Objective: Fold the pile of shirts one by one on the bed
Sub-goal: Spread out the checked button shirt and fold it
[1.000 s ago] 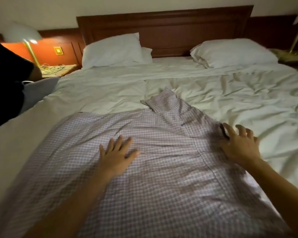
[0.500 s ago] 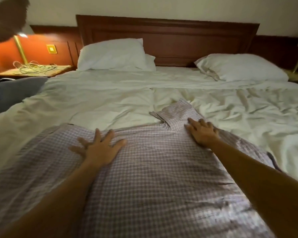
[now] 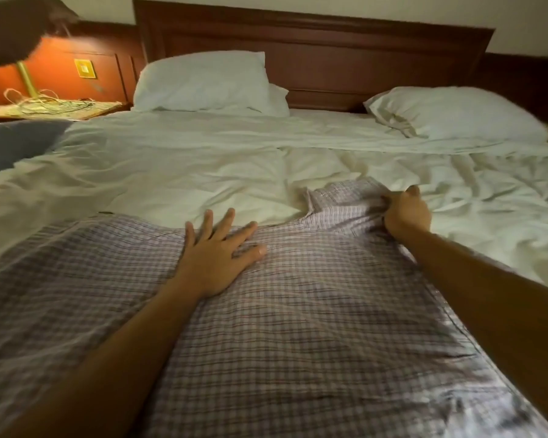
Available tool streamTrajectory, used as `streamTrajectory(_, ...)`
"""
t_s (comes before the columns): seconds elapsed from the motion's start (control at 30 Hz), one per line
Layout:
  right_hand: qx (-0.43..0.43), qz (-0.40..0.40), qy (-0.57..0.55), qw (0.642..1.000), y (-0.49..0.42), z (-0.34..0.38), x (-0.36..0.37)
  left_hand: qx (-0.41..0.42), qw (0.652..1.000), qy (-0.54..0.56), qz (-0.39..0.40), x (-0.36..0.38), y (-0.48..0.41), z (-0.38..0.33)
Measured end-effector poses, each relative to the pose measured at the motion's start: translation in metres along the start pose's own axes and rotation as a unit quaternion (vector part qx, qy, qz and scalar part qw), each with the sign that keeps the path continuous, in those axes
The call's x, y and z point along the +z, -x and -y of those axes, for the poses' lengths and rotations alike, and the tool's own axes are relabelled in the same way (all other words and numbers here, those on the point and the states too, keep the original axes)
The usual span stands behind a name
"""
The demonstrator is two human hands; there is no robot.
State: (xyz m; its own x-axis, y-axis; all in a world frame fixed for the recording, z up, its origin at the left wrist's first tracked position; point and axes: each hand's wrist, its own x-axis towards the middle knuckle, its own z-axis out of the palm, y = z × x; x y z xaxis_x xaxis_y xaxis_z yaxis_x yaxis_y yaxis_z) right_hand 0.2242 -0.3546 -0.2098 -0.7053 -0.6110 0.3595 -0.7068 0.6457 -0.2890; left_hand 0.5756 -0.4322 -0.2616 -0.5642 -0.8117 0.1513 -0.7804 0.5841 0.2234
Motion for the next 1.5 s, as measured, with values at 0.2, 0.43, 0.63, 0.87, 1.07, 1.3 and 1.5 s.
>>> streamTrajectory(0.2,-0.256,0.147,-0.039,0.955,0.016,0.044,-0.004,-0.035,0.999,0.021,0.007,-0.003,-0.001,-0.002)
streamTrajectory(0.43,-0.202,0.284,0.102,0.932,0.025,0.069,0.033,-0.021,0.999,0.033,-0.012,0.007,-0.006,0.008)
streamTrajectory(0.63,-0.126,0.188,0.018,0.974,0.045,0.088,0.029,-0.021,0.998,0.05,-0.029,0.006,-0.006,0.01)
streamTrajectory(0.87,-0.229,0.231,0.019,0.945,0.155,0.054,0.003,-0.044,0.994,-0.088,-0.044,-0.038,0.047,0.078)
streamTrajectory(1.07,-0.218,0.2,0.068,0.953,0.168,0.056,0.006,-0.234,0.968,-0.09,0.027,-0.081,0.068,0.173)
streamTrajectory(1.3,-0.212,0.18,0.063,0.959,0.169,0.056,0.012,-0.158,0.985,-0.059,-0.022,-0.125,0.041,0.201)
streamTrajectory(1.5,-0.195,0.182,0.046,0.963,0.166,0.056,0.022,-0.166,0.964,-0.161,-0.13,-0.118,0.059,0.167)
